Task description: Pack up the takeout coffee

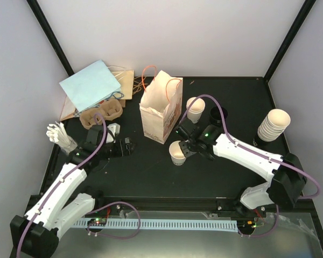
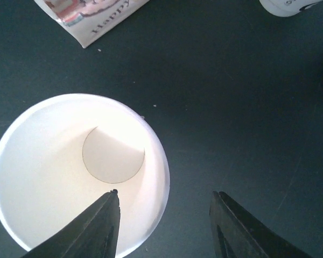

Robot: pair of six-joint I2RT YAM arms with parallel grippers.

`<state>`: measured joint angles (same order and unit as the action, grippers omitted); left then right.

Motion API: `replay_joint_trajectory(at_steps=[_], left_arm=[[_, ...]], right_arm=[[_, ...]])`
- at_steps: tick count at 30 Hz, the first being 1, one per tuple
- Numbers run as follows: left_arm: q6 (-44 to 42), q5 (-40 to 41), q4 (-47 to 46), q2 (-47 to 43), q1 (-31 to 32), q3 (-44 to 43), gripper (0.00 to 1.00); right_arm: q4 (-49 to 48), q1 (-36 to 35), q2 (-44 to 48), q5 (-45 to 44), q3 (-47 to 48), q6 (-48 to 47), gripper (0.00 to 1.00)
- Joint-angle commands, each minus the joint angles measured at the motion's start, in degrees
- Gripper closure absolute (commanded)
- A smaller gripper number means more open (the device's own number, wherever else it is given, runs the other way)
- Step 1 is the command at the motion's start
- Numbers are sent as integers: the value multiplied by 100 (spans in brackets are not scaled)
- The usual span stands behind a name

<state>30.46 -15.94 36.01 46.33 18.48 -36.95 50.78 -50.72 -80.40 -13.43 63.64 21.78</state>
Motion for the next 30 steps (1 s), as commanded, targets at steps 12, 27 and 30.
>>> replay_joint_trajectory(at_steps=[12, 27, 30], left_arm=[[-119, -142, 25, -220, -29, 79, 1], [-165, -197, 0, -203, -31, 91, 1], [-179, -199, -13, -188, -29, 83, 1]], right_arm=[[-40, -15, -650, -231, 153, 300, 64], [-11, 33, -630, -314, 104, 291, 88], [50, 114, -560, -368, 122, 239, 90]])
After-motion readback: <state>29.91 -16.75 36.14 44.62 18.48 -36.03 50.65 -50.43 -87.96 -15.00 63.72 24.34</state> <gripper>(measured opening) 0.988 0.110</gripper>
